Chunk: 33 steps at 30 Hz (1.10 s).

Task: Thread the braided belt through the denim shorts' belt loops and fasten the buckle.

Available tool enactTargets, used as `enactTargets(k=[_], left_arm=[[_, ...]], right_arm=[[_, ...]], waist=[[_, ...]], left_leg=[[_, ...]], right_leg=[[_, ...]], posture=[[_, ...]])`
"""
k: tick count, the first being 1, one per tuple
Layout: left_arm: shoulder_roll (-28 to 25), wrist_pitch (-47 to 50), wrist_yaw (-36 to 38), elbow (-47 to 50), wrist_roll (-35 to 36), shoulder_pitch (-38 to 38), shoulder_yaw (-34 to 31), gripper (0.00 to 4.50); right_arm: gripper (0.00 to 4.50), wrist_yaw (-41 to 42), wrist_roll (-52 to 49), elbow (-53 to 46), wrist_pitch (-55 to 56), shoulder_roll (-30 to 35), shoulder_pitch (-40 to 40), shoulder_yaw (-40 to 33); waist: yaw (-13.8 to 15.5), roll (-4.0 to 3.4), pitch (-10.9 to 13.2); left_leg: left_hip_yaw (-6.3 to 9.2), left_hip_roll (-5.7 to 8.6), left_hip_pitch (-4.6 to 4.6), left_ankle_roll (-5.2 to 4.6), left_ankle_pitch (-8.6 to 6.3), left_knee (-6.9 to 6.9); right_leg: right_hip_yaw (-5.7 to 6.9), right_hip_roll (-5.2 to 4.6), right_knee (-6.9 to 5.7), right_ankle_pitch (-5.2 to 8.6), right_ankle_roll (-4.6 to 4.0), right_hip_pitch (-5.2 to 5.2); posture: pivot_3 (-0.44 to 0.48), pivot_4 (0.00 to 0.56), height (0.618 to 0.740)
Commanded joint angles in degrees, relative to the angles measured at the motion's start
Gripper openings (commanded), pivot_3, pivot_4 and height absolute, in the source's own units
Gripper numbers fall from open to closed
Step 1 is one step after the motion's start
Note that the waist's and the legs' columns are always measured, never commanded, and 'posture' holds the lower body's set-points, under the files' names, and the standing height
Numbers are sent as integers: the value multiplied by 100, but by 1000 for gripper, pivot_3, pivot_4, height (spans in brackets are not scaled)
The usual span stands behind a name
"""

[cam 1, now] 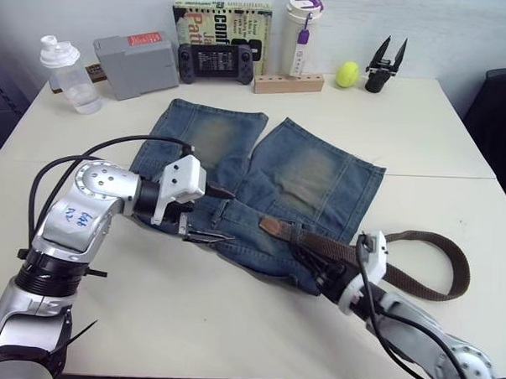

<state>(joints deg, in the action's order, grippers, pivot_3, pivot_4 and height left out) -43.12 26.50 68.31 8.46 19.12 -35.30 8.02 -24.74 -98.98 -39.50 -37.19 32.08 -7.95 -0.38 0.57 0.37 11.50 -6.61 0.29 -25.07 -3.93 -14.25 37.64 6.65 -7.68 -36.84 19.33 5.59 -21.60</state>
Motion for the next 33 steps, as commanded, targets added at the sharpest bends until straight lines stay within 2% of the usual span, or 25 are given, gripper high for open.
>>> enactTargets(k=[1,2,6,8,10,14,19,20,21,23,24,25,29,33], left_arm=[[146,-428,144,-253,-168,-243,173,4500],[175,-487,182,-322,-186,-279,201,4500],[224,-742,396,-614,-274,-412,313,4500],[279,-906,517,-841,-355,-563,400,4500],[317,-1008,589,-971,-407,-642,441,4500],[598,-1410,690,-1431,-678,-928,683,4500],[1222,-2258,381,-2116,-1059,-1165,809,4500],[1303,-2392,357,-2203,-1101,-1186,805,4500],[1384,-2813,274,-2355,-1298,-1204,881,4500],[1530,-3691,69,-2648,-1680,-1224,1032,4500],[1620,-4216,-184,-2852,-1973,-1252,1138,4500],[1687,-4657,-421,-3027,-2245,-1283,1239,4500],[1935,-5826,-1082,-3638,-2894,-1438,1445,4500],[2055,-6288,-1502,-4070,-3094,-1530,1416,4500]], right_arm=[[4298,377,-329,-703,-285,748,-176,-321],[4298,500,-346,-804,-346,947,-179,-351],[4298,1991,1186,-1500,-880,2059,457,-251],[4298,3028,3491,-1800,-806,2919,1162,756],[4298,3612,4740,-1800,-546,3257,1389,1336],[4298,4598,7113,-695,494,2975,1797,2846],[4298,4939,8504,125,1011,2517,1849,3272],[3762,4992,8621,188,1049,2432,1809,3234],[3508,5003,8693,225,1000,2337,1765,3169],[2585,5063,8771,232,944,2178,1679,3038],[2017,5066,8792,210,878,2099,1633,2970],[1767,5077,8812,188,838,2036,1599,2925],[27,5184,8928,83,623,1788,1509,2810],[27,5243,9062,38,427,1646,1465,2651]], waist=[[-2,0,0],[0,0,0],[-13,-2,1],[-20,-2,0],[-19,-3,0],[62,1,-2],[82,4,-4],[78,6,-4],[78,6,-5],[78,6,-5],[78,6,-5],[78,6,-5],[87,8,-6],[80,9,-6]], left_leg=[[0,0,1,1,0,0],[-1,0,2,1,0,0],[-4,-2,1,0,1,5],[-2,-4,1,-1,0,8],[-7,-4,-3,-3,-1,17],[-8,-3,-17,-5,-5,24],[-14,1,-17,-9,-5,48],[-14,0,-14,-9,-5,49],[-13,0,-12,-9,-5,50],[-12,-1,-10,-8,-5,48],[-12,-1,-7,-8,-5,47],[-12,-1,-7,-8,-5,48],[-12,0,-7,-9,-6,50],[-9,-1,-7,-10,-7,50]], right_leg=[[0,-1,4,2,-2,-3],[-1,-1,4,3,-3,-3],[-1,-1,4,3,-3,-3],[3,1,6,3,-3,-1],[1,0,-1,4,-2,-11],[6,0,2,9,-2,-15],[6,-2,-7,2,11,-2],[6,-2,-6,2,12,-1],[6,-2,-9,2,12,0],[6,-1,-9,2,11,0],[5,-1,-10,2,11,1],[6,-1,-10,2,11,1],[8,-5,-9,2,11,3],[9,-5,-10,2,11,2]], posture=[[0,150,696],[0,150,696],[0,150,696],[0,150,696],[0,150,696],[0,150,696],[0,150,696],[0,150,696],[0,150,696],[0,150,696],[0,150,696],[0,150,696],[0,150,696],[0,150,696]])
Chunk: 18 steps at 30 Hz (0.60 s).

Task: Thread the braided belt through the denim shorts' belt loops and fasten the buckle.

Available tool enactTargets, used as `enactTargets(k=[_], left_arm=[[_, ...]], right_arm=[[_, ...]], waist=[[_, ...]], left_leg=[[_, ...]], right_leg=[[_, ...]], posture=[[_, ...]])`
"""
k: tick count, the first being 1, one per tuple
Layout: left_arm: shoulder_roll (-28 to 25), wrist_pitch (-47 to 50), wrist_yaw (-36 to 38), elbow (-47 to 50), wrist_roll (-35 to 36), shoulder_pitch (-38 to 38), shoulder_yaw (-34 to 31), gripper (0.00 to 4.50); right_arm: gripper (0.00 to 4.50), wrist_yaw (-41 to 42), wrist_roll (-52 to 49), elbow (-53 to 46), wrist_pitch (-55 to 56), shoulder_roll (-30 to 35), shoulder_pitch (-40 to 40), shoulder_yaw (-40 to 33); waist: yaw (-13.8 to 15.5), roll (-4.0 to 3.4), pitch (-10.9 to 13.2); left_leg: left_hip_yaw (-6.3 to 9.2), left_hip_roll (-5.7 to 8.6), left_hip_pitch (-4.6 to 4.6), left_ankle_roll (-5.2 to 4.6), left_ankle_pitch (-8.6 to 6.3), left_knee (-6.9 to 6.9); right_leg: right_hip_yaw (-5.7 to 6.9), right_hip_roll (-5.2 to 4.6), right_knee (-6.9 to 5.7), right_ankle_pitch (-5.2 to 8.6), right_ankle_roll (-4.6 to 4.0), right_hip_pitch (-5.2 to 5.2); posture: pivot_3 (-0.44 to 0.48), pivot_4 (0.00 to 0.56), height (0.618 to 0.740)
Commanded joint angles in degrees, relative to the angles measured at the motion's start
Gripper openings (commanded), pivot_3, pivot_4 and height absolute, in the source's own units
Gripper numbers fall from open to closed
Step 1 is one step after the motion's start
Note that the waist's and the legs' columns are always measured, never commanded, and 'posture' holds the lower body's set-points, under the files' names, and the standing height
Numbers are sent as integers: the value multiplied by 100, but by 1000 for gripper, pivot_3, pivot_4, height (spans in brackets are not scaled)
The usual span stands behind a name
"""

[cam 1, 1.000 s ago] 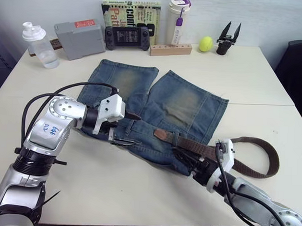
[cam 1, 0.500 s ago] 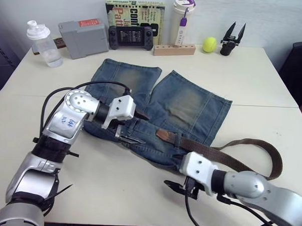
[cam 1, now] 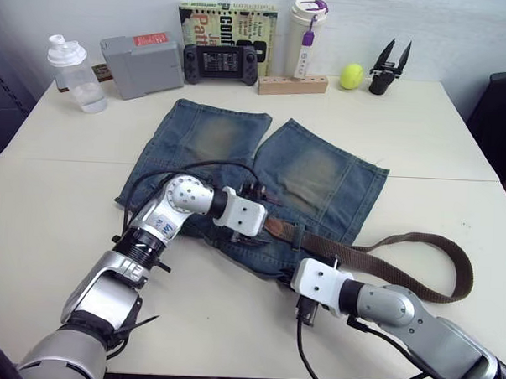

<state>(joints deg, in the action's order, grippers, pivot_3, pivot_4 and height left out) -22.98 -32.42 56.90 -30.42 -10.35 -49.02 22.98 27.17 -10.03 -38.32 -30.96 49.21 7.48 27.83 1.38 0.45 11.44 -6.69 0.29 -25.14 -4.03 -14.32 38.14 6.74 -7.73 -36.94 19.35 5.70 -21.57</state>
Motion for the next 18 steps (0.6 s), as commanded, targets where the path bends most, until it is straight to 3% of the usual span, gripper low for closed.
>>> enactTargets(k=[1,15,18], left_arm=[[53,-535,-524,-247,-219,-173,-100,4500],[-126,-1965,-2313,-594,-1782,-247,107,4500],[-162,-2072,-2533,-595,-1862,-237,49,3806]], right_arm=[[27,78,187,-88,-240,-87,-91,-206],[27,233,363,-106,-482,-397,-127,-335],[0,257,387,-97,-505,-420,-136,-348]], waist=[[-1,0,0],[3,7,-5],[5,9,-6]], left_leg=[[1,0,0,0,0,0],[2,0,2,-5,-3,4],[3,0,1,-8,-5,4]], right_leg=[[0,0,0,0,0,0],[3,-3,-7,0,0,1],[3,-5,-9,0,0,0]], posture=[[0,150,696],[0,150,696],[0,150,696]])
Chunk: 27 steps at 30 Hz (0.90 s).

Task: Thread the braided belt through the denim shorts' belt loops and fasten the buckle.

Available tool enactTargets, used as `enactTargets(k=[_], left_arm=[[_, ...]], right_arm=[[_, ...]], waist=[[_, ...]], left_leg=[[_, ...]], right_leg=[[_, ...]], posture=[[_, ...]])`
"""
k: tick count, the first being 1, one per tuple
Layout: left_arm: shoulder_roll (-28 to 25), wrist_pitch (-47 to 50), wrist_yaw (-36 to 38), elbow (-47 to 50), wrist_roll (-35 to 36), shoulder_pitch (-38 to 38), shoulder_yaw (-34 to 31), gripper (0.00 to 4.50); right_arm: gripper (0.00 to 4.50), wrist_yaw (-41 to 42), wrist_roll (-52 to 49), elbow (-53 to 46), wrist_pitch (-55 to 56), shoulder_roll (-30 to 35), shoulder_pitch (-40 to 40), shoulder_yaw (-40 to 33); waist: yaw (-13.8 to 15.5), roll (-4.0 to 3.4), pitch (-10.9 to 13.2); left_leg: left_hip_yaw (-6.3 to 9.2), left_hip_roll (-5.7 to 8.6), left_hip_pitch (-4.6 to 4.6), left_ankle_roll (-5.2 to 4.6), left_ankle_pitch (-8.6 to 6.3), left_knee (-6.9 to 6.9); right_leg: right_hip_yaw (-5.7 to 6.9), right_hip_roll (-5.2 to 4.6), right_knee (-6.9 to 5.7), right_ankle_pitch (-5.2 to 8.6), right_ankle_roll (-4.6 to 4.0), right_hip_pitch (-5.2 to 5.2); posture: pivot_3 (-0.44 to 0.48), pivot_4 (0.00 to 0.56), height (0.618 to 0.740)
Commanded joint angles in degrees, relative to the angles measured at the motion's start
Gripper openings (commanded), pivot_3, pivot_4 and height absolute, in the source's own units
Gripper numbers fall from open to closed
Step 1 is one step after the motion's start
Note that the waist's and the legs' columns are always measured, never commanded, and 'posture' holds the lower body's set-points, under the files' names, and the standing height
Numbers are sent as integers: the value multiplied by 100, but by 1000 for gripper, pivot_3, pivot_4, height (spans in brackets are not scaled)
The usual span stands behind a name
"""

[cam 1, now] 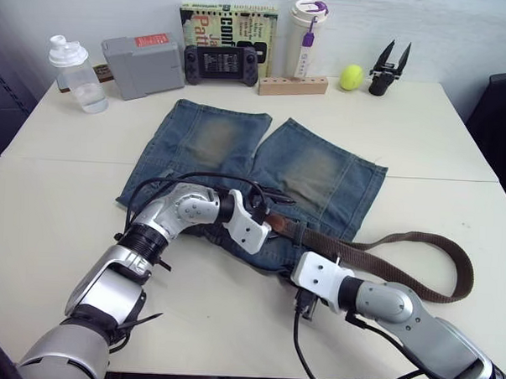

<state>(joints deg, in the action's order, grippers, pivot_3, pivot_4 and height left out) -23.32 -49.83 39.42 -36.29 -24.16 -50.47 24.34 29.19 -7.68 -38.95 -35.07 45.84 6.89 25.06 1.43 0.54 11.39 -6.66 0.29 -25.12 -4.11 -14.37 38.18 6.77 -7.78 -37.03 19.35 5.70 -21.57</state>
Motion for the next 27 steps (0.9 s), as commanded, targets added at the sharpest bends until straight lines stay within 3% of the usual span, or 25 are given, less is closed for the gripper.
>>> enactTargets(k=[1,2,5,10,19,27], left_arm=[[-141,-361,-838,-12,-483,-90,-108,3502],[-156,-393,-889,-13,-492,-92,-120,2885],[-198,-466,-906,28,-392,-61,-163,2010],[-288,-409,-783,144,-116,40,-177,67],[-491,47,-316,525,327,186,-245,67],[-1349,971,215,1707,725,755,-632,67]], right_arm=[[0,66,158,-23,-100,-92,-78,-75],[0,80,168,-14,-107,-104,-82,-82],[0,108,199,8,-136,-137,-82,-86],[0,193,295,45,-182,-217,-47,-93],[0,265,445,104,-330,-345,-36,-126],[0,158,411,124,-644,-440,-219,-420]], waist=[[1,1,0],[1,1,0],[-3,1,0],[-14,1,-1],[-24,1,-1],[-93,0,-1]], left_leg=[[0,0,-1,-1,-1,0],[0,0,-1,-1,-1,0],[0,0,-2,-1,-1,0],[0,0,-2,-1,-1,-1],[0,0,-1,-1,-1,-1],[1,-1,2,2,-1,-4]], right_leg=[[0,-1,0,0,0,0],[0,-1,-1,0,0,-1],[2,-1,-2,0,0,-1],[5,0,-2,0,0,-2],[7,1,-3,0,0,-2],[8,1,-11,2,-3,-3]], posture=[[0,150,696],[0,150,696],[0,150,696],[0,150,696],[0,150,696],[0,150,696]])
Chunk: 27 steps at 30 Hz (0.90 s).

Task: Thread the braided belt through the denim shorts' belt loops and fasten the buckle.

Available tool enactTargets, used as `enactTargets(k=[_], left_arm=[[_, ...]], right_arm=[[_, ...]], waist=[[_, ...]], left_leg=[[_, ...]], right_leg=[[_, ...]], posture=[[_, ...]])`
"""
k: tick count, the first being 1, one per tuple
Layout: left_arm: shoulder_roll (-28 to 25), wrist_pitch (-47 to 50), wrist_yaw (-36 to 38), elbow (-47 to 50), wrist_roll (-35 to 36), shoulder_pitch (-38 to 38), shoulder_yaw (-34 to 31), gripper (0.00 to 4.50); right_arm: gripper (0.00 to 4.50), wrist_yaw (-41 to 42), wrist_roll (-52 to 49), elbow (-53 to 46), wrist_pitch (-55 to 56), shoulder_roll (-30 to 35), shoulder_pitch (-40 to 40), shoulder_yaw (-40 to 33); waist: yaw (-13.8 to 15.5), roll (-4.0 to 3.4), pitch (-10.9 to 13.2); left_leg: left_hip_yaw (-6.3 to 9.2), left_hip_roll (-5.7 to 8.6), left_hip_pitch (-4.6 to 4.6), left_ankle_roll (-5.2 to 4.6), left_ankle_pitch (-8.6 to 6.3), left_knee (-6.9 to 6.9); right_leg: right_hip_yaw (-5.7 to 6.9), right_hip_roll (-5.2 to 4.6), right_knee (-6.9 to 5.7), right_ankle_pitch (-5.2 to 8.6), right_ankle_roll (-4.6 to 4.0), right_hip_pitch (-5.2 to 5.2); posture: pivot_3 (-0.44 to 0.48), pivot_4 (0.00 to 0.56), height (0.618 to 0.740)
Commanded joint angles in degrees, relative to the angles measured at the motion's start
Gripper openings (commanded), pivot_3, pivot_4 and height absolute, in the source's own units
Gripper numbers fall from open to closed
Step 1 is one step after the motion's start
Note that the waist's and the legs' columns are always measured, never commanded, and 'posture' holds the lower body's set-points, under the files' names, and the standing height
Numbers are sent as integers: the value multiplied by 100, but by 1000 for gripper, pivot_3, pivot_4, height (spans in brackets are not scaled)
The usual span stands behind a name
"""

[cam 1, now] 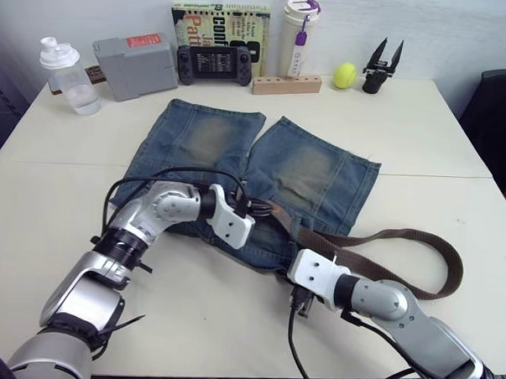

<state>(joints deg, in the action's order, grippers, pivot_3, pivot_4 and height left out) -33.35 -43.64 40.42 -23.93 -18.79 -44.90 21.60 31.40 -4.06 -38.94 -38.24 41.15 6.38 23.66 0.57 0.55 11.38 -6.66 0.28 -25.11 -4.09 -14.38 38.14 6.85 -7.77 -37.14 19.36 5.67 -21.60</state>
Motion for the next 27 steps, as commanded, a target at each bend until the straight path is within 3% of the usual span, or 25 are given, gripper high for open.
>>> enactTargets(k=[1,16,18,19,21,27], left_arm=[[-479,490,122,565,160,286,-434,67],[-758,2388,793,1793,791,1139,-815,67],[-770,2570,1029,1893,1144,1259,-897,802],[-764,2821,1253,1983,1481,1342,-952,930],[-724,3262,1607,2120,2099,1442,-1094,1892],[-916,4423,2428,2439,3488,1428,-1653,4380]], right_arm=[[0,-39,30,118,-360,35,-177,-332],[0,177,33,297,-310,10,-83,-478],[0,211,29,336,-248,33,-75,-527],[0,249,39,360,-175,74,-67,-560],[0,367,40,388,23,187,-85,-679],[0,1349,27,782,1560,1421,-706,-1369]], waist=[[1,0,0],[74,9,-6],[73,9,-7],[72,8,-7],[76,8,-7],[103,8,-7]], left_leg=[[0,0,0,0,0,0],[0,4,1,6,-10,0],[0,4,2,7,-9,0],[0,4,3,7,-9,0],[0,4,4,8,-9,0],[1,7,-1,5,-11,2]], right_leg=[[0,0,-2,0,0,0],[0,-8,2,0,0,1],[-1,-8,3,0,0,1],[-1,-8,3,0,0,2],[-1,-8,4,0,0,2],[2,-11,15,0,1,7]], posture=[[0,150,696],[0,150,696],[0,150,696],[0,150,696],[0,150,696],[0,150,696]])
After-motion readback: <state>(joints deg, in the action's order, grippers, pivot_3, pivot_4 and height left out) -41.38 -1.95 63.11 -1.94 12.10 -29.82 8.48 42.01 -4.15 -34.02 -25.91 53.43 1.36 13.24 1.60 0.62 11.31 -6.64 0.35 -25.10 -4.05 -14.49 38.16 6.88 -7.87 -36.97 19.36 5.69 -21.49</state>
